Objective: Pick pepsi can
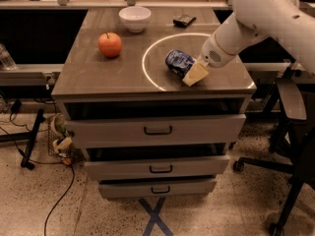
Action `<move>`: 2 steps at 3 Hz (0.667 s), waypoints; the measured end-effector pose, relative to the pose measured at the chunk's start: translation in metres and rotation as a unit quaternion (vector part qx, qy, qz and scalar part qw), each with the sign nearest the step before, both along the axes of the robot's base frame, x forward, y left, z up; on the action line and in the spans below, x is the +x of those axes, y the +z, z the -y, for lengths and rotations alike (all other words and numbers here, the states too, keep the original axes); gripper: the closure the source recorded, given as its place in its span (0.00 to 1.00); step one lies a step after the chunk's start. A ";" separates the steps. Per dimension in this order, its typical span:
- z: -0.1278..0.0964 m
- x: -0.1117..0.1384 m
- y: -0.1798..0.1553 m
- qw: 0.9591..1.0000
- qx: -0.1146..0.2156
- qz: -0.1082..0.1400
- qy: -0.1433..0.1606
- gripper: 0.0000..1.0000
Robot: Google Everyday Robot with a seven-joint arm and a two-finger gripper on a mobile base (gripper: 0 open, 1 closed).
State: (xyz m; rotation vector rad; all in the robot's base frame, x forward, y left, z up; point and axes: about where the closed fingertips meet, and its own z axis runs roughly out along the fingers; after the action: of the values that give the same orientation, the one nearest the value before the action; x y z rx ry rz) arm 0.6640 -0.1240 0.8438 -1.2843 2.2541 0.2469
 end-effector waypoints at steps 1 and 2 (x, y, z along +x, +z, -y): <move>-0.021 -0.026 0.023 0.998 0.010 0.013 0.053 0.95; -0.028 -0.038 0.081 0.993 0.044 0.069 0.083 1.00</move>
Offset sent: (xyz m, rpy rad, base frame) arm -0.0501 0.0274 0.1780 0.2031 -0.3213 0.2187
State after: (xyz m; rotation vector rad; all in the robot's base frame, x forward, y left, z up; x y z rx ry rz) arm 0.6260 -0.0961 0.9244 -1.4003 2.0019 0.3056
